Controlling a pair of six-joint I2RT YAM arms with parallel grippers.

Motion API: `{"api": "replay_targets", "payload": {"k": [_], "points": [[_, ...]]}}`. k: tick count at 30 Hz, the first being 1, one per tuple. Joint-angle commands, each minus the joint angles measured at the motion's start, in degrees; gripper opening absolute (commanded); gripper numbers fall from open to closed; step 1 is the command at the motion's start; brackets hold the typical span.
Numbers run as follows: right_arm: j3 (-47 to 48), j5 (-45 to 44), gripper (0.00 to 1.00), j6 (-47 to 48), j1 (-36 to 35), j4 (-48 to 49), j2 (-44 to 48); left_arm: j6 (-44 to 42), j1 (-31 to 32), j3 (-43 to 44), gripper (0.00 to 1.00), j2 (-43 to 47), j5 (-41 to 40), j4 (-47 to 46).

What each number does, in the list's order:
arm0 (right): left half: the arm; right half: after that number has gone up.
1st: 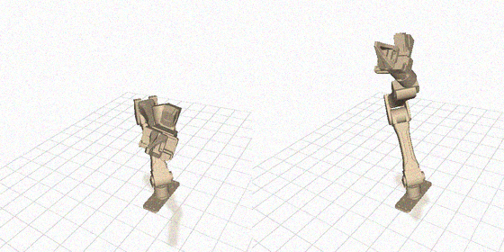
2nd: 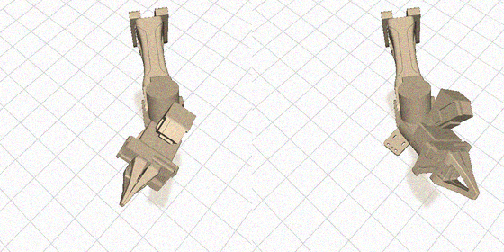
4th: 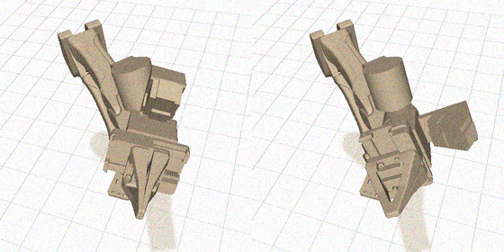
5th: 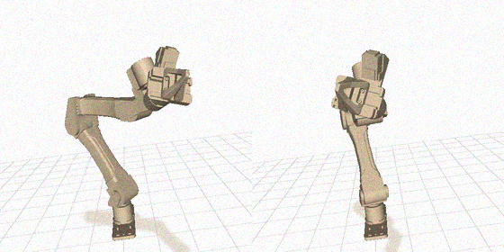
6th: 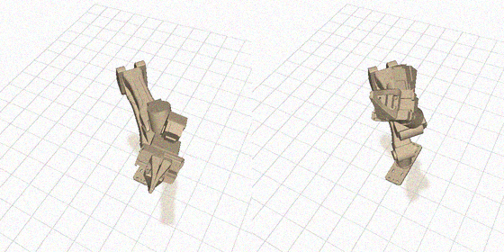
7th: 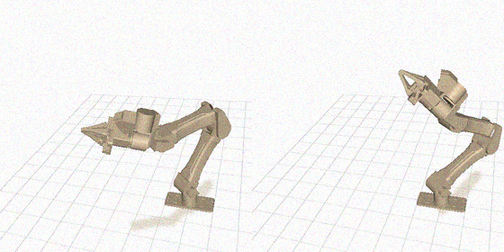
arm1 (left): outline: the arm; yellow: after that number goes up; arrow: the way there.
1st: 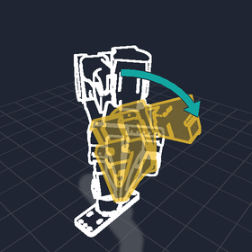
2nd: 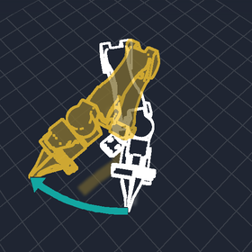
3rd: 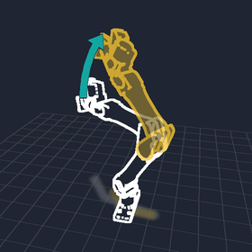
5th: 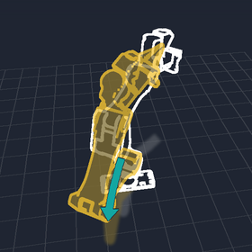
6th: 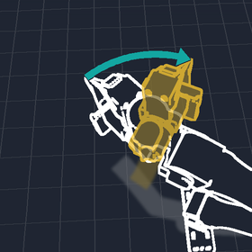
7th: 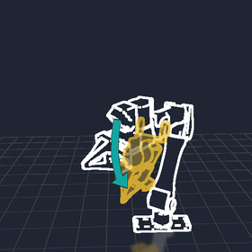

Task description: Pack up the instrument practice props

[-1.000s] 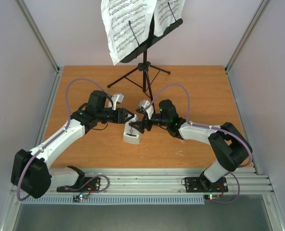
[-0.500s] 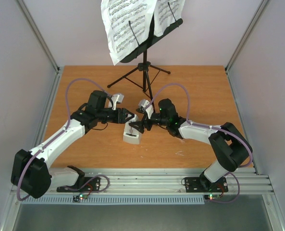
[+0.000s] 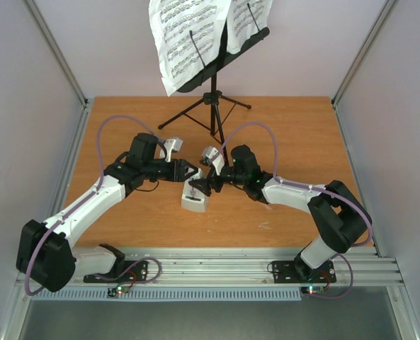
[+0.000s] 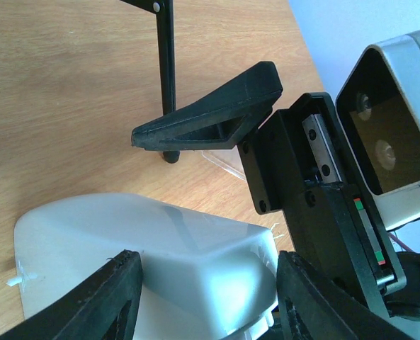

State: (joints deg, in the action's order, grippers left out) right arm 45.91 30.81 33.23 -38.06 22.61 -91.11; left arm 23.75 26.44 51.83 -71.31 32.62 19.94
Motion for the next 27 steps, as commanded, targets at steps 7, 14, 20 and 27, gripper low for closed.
{"api": "replay_targets", "payload": {"k": [7, 14, 20, 27], "points": [[1.9, -2.7, 0.99, 1.5, -0.8, -1.7, 3.2, 0.2, 0.1, -0.9, 0.54, -0.9, 0.4, -1.5], [2.0, -2.1, 0.98, 2.6, -1.2, -5.1, 6.9, 0.5, 0.1, -0.7, 0.54, -1.5, -0.3, -1.5], [1.7, -0.3, 0.98, 2.7, -1.4, -9.1, 10.7, 0.8, 0.1, -0.5, 0.55, -1.1, -1.3, -1.5], [-1.5, 0.2, 0.99, 0.4, -1.4, -12.0, 19.2, 0.9, 0.1, -1.1, 0.71, 0.9, -4.6, -1.4]]}}
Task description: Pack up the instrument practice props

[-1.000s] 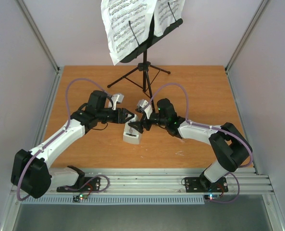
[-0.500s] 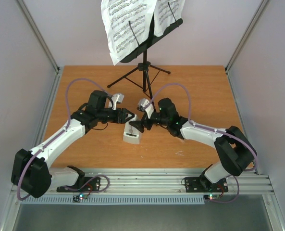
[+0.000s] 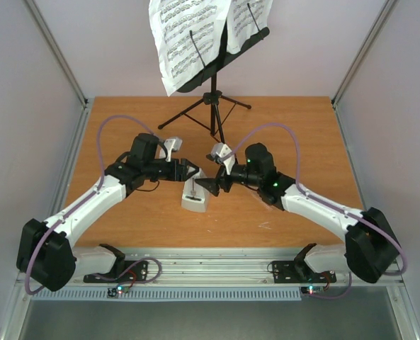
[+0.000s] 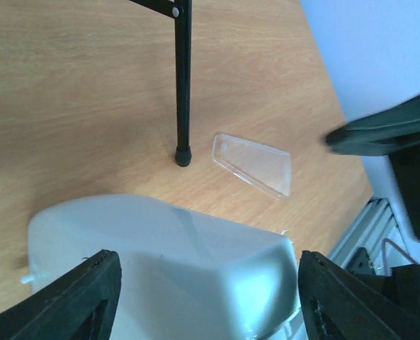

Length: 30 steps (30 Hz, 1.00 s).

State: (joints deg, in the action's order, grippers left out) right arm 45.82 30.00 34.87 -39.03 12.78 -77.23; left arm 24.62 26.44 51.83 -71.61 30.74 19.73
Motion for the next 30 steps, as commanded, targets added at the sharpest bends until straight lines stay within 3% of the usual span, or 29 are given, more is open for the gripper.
{"api": "replay_targets", "payload": {"k": [1, 5, 9, 18, 22, 27, 30], "points": [[-2.1, 0.8, 0.99, -1.8, -0.4, -2.7, 6.9, 0.1, 0.1, -1.4, 0.75, 1.7, -3.5, -1.2], [-3.6, -0.4, 0.98, -3.9, -0.3, -6.7, 12.5, 0.4, 0.1, -3.2, 0.90, 4.9, -8.2, -1.7], [-4.3, -4.3, 0.98, -6.2, 0.2, -13.5, 16.7, 1.1, 0.1, -6.8, 0.99, 9.9, -13.3, -3.0], [-10.4, -5.8, 0.98, -19.5, 8.3, -16.8, 24.9, 3.3, 0.1, -18.3, 0.99, 23.8, -19.1, -6.2], [-12.8, -5.3, 0.99, -24.9, 12.5, -17.4, 26.2, 3.8, 0.1, -23.3, 0.99, 26.1, -16.4, -9.9], [-13.6, -8.7, 0.98, -29.3, 12.8, -20.8, 25.5, 6.1, 0.1, -30.2, 0.99, 25.8, -10.7, -18.7], [-13.6, -10.4, 0.91, -31.8, 12.8, -23.3, 24.0, 6.9, 0.1, -32.7, 0.99, 25.4, -9.0, -24.3]]}}
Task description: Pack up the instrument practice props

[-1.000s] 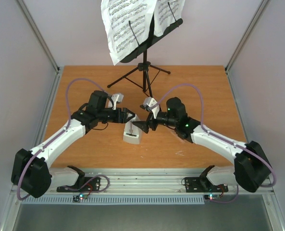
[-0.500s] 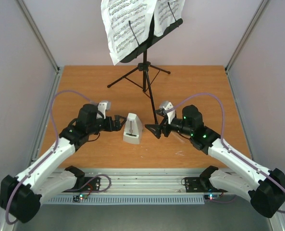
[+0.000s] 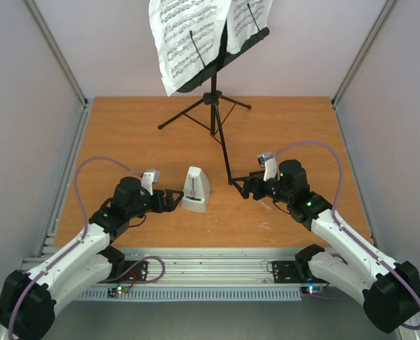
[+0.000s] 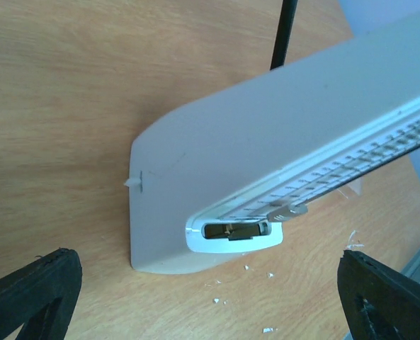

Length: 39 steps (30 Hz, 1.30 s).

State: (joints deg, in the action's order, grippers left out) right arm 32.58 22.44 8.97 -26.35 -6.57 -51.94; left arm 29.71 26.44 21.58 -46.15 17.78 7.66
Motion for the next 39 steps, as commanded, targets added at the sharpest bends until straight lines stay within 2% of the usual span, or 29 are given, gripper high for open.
{"api": "replay_targets", "payload": {"k": [1, 4, 12, 15, 23, 39], "points": [[-0.4, -2.1, 0.88, -6.6, 0.2, -4.1, -2.0, 1.6, 0.1, -3.0, 0.99, -0.4, 4.3, -13.1], [-0.7, 0.3, 0.80, -8.8, -0.3, -3.6, -4.5, 0.2, 0.1, -3.7, 0.99, -2.3, 5.4, -14.5], [-0.4, -2.7, 0.75, -14.3, -8.0, 1.0, -12.1, -0.1, 0.4, -5.5, 0.95, -10.8, 7.1, -24.6], [0.1, -3.4, 0.70, -16.3, -9.3, 4.6, -16.0, -0.6, 0.7, -4.9, 0.92, -13.9, 7.2, -26.8], [4.8, -5.1, 0.65, -15.6, -9.4, 8.2, -24.1, -3.0, 1.8, -4.6, 0.86, -16.8, 6.6, -26.0], [15.0, -0.6, 0.53, -12.9, -9.4, 9.7, -37.7, -4.4, 6.5, -3.2, 0.79, -20.3, 4.1, -25.5]]}}
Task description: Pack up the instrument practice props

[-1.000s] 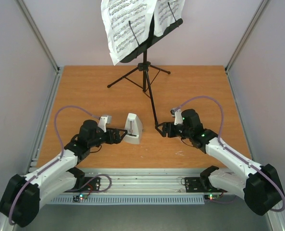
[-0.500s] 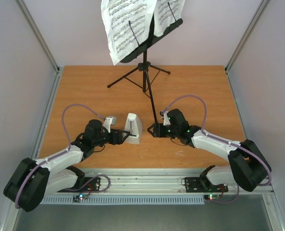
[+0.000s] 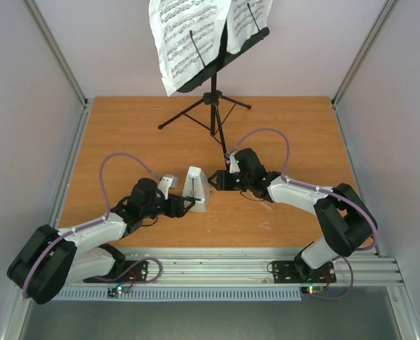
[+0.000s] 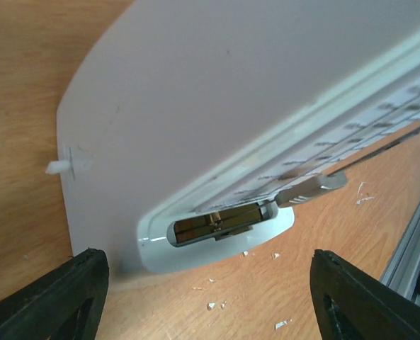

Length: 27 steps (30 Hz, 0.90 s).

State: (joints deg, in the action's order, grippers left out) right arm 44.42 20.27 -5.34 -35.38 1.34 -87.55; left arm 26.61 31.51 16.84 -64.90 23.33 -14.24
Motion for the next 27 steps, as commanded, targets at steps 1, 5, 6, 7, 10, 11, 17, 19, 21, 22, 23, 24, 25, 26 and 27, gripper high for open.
{"api": "replay_targets", "payload": {"k": [1, 5, 6, 7, 10, 11, 17, 19, 21, 22, 23, 24, 25, 26, 27], "points": [[3.8, 2.1, 0.52, 1.4, -0.3, 1.9, -2.8, -1.3, 2.1, 1.8, 0.78, -1.8, -1.8, -3.6], [6.7, 3.8, 0.49, 1.5, -0.3, 2.8, -5.7, -1.4, 3.6, 2.5, 0.78, -2.8, -2.8, -3.7], [7.3, 4.1, 0.49, 1.6, -0.3, 3.0, -6.7, -1.4, 4.0, 2.6, 0.78, -3.0, -2.8, -3.9], [7.8, 4.6, 0.48, 1.6, -0.4, 3.1, -7.4, -1.4, 4.3, 2.8, 0.78, -3.3, -2.9, -4.2], [9.4, 5.4, 0.48, 1.9, -0.4, 3.6, -9.2, -1.3, 5.2, 3.3, 0.77, -4.1, -2.9, -4.6], [9.9, 5.6, 0.48, 2.0, -0.5, 3.6, -9.7, -1.3, 5.5, 3.5, 0.78, -4.5, -2.9, -4.8], [12.5, 6.3, 0.48, 3.1, -0.5, 3.3, -12.1, -1.2, 6.0, 4.3, 0.78, -6.5, -3.4, -6.3], [13.0, 5.9, 0.49, 4.1, -0.4, 2.3, -11.8, -1.1, 6.0, 4.5, 0.77, -6.1, -4.7, -6.0], [13.2, 4.8, 0.51, 6.0, -0.4, 0.7, -10.4, -1.0, 5.9, 4.6, 0.78, -4.2, -7.3, -4.2], [13.2, 3.4, 0.52, 7.2, -0.5, -0.5, -9.3, -1.0, 6.0, 4.8, 0.78, -2.9, -9.0, -2.5], [13.1, 2.5, 0.54, 8.1, -0.5, -2.1, -7.6, -0.8, 6.0, 4.9, 0.79, -0.4, -10.9, -0.6], [12.8, 1.3, 0.56, 8.8, -0.4, -3.7, -5.8, -0.7, 6.0, 5.1, 0.81, 1.9, -12.7, 1.9], [12.2, 0.2, 0.59, 9.6, -0.2, -5.1, -4.1, -0.5, 6.0, 5.4, 0.83, 4.3, -14.6, 4.7], [11.6, -0.9, 0.62, 10.2, 0.0, -6.5, -2.0, -0.4, 6.0, 5.8, 0.86, 7.2, -16.4, 7.8], [10.8, -2.1, 0.64, 10.9, 0.5, -8.1, 0.3, -0.3, 6.0, 6.4, 0.88, 9.9, -18.4, 11.3]]}}
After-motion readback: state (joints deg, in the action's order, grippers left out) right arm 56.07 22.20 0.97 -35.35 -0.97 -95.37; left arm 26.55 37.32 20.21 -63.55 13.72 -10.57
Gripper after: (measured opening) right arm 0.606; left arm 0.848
